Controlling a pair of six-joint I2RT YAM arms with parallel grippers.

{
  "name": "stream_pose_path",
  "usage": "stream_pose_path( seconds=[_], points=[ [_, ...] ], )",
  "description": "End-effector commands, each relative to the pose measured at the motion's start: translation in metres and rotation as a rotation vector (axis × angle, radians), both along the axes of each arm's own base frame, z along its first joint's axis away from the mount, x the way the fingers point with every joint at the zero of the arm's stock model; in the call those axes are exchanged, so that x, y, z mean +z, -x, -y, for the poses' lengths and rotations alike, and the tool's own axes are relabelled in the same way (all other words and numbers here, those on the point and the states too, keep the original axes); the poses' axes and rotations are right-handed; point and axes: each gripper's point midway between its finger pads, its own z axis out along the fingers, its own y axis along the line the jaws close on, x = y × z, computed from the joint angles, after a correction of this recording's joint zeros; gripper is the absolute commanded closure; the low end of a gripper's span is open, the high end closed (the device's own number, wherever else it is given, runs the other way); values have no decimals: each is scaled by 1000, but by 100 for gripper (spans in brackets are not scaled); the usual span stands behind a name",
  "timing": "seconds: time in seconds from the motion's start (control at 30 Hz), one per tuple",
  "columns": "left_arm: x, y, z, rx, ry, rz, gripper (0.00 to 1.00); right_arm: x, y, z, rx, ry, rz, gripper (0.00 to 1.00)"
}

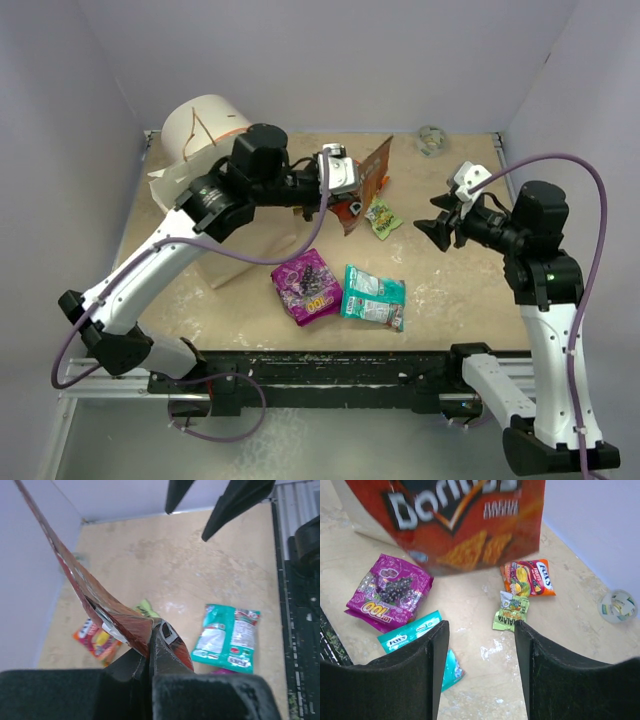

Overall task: Place the snacks into the paper bag
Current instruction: Place the snack in the paper bag.

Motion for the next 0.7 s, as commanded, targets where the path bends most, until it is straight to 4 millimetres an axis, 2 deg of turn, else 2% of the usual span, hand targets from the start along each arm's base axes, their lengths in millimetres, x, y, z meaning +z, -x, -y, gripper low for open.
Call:
stream_pose_path(
  seconds=[0.0,0.3,0.5,0.67],
  points=[
    [78,-3,-34,81,56,251,100,5,7,-1,31,-13,27,42],
    [149,-23,-83,295,41,503,100,4,5,-2,49,-35,12,41],
    [182,-38,-123,452,-42,675,100,3,5,-2,52,-37,11,41],
    [201,-47,-154,569,-106,774,100,2,6,-3,58,-40,10,41]
  ],
)
